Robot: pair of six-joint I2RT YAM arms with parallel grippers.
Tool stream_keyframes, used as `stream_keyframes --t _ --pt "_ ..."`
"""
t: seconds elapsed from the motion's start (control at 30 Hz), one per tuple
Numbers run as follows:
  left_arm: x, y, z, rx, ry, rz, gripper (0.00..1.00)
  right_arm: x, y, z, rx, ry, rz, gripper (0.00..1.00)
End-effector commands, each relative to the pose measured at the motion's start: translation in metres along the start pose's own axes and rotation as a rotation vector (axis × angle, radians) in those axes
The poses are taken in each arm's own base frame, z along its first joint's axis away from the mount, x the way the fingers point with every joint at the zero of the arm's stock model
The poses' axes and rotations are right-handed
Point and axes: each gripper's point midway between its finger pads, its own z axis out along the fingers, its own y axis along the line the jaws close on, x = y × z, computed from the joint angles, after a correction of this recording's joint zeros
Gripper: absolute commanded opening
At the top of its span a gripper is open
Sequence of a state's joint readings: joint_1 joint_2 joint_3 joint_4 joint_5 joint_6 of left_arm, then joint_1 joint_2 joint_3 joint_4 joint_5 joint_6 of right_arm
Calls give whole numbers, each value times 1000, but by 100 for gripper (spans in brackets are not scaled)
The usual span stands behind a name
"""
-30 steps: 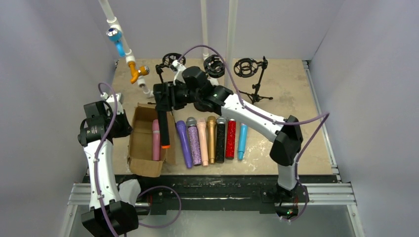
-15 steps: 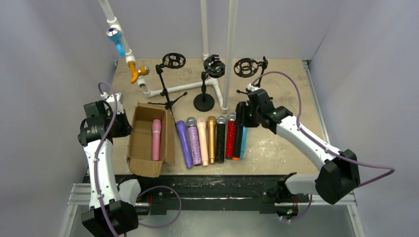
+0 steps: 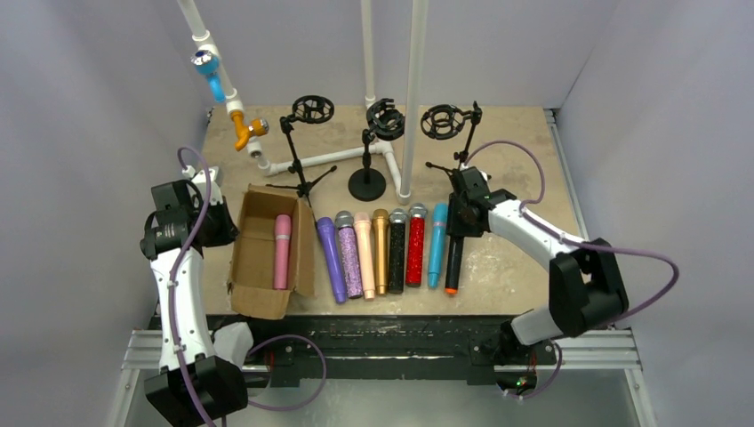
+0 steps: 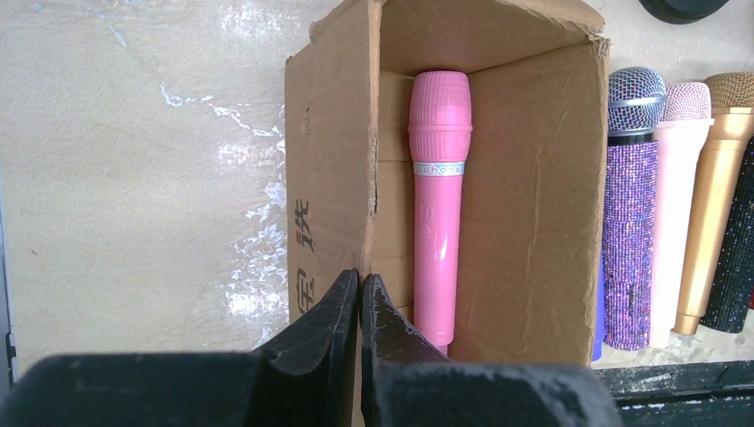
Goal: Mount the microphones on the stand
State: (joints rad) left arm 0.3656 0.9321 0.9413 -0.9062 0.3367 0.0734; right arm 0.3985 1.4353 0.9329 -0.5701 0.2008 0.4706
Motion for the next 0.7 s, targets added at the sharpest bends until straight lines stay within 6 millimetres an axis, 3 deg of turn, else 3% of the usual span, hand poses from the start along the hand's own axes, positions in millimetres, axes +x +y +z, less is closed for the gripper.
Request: stream_keyframes --t 0.0,0.1,0.37,0.5,0.67 --pt "-15 -4 -2 29 -36 35 0 -4 10 20 -15 -1 -4 23" --pt "-14 -5 -2 35 -33 32 0 -1 17 28 -33 6 -14 21" --pt "-14 -5 0 37 -29 27 0 3 33 25 -80 -9 -7 21" --pt "-15 -6 0 42 -26 21 0 5 49 27 -99 -2 -25 24" --pt "-15 -4 -1 33 -29 33 0 -3 55 33 -92 -5 -28 31"
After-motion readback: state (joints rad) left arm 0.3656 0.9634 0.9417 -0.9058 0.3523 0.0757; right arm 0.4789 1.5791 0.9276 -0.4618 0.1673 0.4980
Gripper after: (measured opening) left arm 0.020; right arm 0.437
